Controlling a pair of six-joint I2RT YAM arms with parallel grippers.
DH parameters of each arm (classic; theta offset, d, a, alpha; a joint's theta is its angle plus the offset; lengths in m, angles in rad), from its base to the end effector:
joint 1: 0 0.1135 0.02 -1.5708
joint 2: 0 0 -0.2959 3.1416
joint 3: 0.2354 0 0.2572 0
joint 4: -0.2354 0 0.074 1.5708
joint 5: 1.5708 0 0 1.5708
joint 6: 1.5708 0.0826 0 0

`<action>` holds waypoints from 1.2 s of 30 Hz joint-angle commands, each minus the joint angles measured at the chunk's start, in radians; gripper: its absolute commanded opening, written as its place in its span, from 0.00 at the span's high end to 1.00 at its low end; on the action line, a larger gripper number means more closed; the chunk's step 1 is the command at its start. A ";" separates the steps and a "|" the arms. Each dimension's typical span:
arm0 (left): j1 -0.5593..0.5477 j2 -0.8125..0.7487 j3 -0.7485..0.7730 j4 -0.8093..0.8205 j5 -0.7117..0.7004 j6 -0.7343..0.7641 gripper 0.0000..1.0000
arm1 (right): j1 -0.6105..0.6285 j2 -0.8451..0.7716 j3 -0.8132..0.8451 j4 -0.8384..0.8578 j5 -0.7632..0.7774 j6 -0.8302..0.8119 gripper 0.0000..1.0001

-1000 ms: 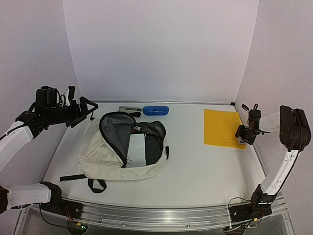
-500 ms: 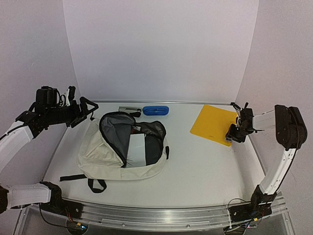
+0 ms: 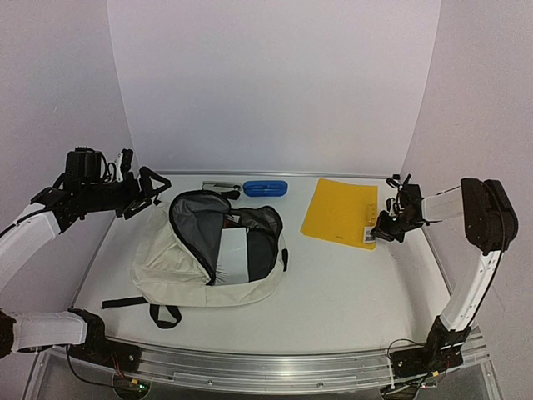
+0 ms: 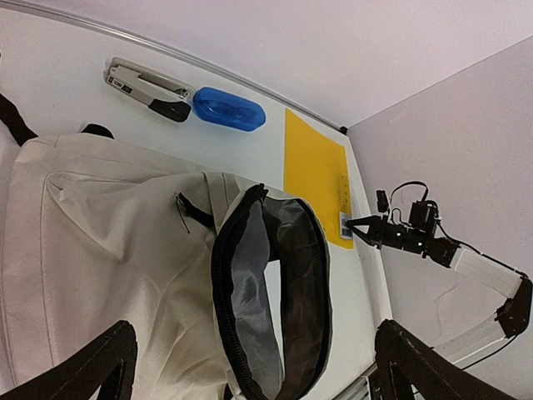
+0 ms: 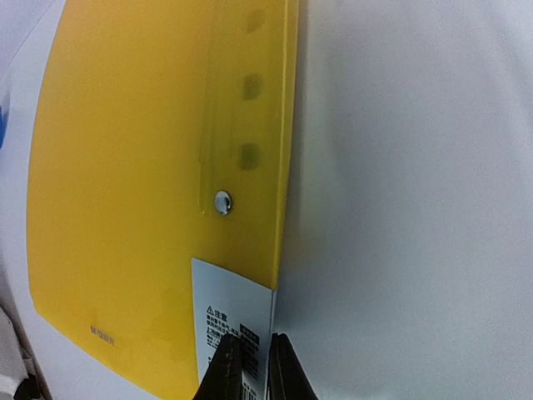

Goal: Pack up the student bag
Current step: Pick up the files from the center of the board.

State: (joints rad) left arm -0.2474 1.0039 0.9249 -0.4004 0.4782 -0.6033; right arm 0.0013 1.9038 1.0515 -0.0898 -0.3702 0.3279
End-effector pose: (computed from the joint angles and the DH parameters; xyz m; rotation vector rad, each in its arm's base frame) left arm 0.2291 -0.0971 0.3352 -0.0666 2.1469 -1.0042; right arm 0.4153 0.0304 0.1222 0.2581 2.5090 0.5991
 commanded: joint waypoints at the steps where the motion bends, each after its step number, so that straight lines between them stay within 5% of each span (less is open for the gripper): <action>1: -0.002 0.029 0.033 0.050 0.037 -0.019 0.00 | 0.077 -0.019 -0.049 -0.028 -0.074 0.003 1.00; 18: -0.189 0.196 0.154 0.209 -0.025 -0.056 0.00 | 0.089 -0.289 -0.151 0.155 -0.228 0.309 1.00; 36: -0.282 0.369 0.232 0.359 0.062 -0.079 0.00 | 0.089 -0.577 -0.032 0.006 -0.165 0.371 1.00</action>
State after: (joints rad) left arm -0.5053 1.3437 1.0954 -0.1452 0.5011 -0.6598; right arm 0.0940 1.3891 0.9485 -0.0700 -0.5419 0.6926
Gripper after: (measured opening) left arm 0.996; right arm 0.007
